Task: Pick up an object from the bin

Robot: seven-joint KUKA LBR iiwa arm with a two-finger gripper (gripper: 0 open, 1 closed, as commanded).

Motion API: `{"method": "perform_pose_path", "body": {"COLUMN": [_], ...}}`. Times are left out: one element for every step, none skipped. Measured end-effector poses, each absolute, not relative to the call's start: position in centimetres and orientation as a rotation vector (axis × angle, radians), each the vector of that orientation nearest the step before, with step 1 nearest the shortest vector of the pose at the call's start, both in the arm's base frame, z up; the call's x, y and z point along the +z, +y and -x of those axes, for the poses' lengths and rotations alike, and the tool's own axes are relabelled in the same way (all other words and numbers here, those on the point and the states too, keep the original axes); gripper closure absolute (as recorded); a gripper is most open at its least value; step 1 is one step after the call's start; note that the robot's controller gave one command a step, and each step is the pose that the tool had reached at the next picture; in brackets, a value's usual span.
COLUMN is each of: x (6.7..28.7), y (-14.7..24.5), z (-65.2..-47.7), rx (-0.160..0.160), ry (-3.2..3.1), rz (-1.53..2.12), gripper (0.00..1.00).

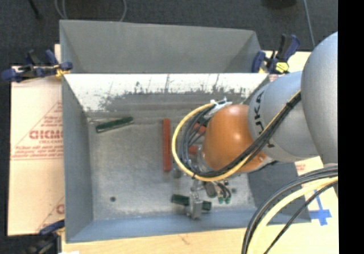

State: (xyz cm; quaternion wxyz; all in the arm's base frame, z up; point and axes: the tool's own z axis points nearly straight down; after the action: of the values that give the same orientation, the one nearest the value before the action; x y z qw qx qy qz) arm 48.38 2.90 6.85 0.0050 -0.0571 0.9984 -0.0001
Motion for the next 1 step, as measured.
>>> {"method": "perform_pose_path", "body": {"x": [7.03], "y": [2.88], "z": [-48.23], "rx": [0.000], "ry": [3.133], "rz": [0.176], "gripper": [1.00]}}
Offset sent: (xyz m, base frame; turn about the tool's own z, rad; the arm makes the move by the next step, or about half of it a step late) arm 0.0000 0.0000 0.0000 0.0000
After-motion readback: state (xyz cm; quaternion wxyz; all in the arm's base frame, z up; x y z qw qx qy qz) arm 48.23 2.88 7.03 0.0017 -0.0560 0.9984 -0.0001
